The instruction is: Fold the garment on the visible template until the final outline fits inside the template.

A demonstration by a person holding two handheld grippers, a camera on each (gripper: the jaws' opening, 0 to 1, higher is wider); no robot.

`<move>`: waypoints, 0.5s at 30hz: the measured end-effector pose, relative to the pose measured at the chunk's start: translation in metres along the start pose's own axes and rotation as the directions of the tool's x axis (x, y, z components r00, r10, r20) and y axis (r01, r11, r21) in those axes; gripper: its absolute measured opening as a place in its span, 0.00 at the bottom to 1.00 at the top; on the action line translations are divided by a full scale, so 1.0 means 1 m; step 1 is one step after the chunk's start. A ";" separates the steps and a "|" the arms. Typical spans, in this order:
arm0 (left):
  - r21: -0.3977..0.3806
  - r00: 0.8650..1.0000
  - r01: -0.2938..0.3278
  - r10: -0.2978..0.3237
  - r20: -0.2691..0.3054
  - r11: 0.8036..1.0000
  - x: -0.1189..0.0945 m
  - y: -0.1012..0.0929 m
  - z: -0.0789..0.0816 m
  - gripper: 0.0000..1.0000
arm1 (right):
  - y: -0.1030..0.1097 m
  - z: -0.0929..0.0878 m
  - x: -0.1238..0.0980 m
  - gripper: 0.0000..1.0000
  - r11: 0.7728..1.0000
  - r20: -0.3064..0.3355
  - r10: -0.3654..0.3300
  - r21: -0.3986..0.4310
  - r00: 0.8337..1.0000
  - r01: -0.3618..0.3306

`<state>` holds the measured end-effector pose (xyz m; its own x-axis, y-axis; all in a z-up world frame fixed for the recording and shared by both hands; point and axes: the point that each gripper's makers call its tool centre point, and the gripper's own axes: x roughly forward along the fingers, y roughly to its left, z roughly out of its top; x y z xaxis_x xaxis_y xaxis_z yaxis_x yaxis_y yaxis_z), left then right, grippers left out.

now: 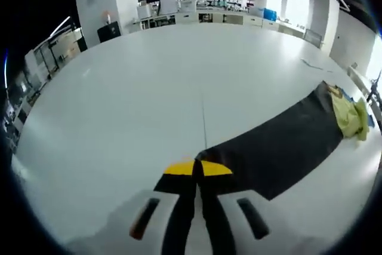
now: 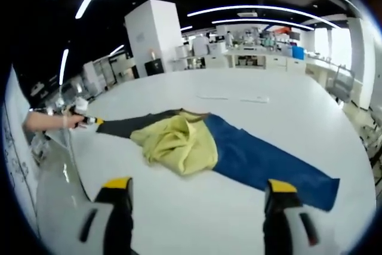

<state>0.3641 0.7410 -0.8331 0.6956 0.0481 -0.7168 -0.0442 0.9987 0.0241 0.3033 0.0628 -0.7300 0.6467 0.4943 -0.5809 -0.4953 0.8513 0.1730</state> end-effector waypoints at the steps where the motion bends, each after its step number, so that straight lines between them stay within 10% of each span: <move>1: 0.001 1.000 -0.001 0.001 0.000 1.000 0.000 0.000 -0.001 0.00 | -0.001 0.000 0.000 0.92 1.000 -0.002 -0.003 -0.001 1.000 0.003; 15: 0.038 1.000 -0.006 0.007 -0.018 0.999 0.007 0.003 -0.006 0.00 | -0.004 -0.008 -0.005 0.90 1.000 -0.009 -0.014 0.016 1.000 0.014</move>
<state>0.3643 0.7445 -0.8426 0.6823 0.0548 -0.7290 -0.0214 0.9983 0.0550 0.2975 0.0554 -0.7343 0.6480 0.4808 -0.5906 -0.4772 0.8608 0.1772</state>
